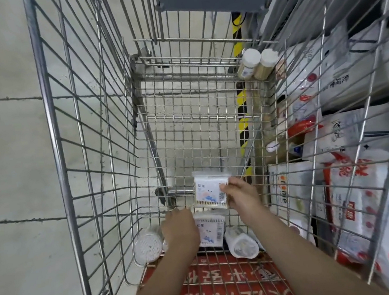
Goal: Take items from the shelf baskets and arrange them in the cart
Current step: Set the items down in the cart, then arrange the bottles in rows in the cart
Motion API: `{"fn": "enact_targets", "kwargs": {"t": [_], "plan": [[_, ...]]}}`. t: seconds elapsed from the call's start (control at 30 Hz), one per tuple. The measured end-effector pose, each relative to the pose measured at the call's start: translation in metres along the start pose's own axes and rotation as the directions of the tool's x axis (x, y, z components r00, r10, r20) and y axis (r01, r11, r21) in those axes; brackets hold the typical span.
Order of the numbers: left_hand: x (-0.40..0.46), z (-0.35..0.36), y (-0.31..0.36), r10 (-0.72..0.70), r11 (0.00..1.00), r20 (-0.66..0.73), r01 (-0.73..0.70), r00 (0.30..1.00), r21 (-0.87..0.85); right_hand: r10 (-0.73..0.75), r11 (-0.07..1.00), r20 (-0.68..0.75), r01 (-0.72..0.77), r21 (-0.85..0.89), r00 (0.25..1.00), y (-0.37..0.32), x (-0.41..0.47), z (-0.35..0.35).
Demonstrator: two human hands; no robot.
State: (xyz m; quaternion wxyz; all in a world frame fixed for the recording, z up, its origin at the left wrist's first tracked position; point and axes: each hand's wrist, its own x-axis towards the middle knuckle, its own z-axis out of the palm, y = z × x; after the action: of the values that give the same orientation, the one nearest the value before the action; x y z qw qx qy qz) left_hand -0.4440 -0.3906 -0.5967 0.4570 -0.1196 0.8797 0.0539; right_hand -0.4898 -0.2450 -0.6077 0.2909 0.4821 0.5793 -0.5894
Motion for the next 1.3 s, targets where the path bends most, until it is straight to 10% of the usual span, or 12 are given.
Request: {"fn": "enact_targets", "kwargs": {"t": [0.57,1.0,1.3], "plan": [[0.0,-0.007,0.004,0.01,1.0,0.038,-0.01,0.999,0.008,-0.359,0.692,0.072,0.317,-0.649,0.93,0.018,-0.007,0.004],[0.009,-0.022,0.009,0.191,0.836,-0.093,-0.211,0.977,-0.506,-0.302,0.63,-0.01,0.192,-0.753,0.953,0.025,-0.008,0.004],[-0.003,-0.033,-0.003,0.189,0.815,-0.139,-0.234,0.972,-0.53,-0.234,0.485,0.027,0.141,-0.863,0.972,0.013,-0.022,-0.002]]}}
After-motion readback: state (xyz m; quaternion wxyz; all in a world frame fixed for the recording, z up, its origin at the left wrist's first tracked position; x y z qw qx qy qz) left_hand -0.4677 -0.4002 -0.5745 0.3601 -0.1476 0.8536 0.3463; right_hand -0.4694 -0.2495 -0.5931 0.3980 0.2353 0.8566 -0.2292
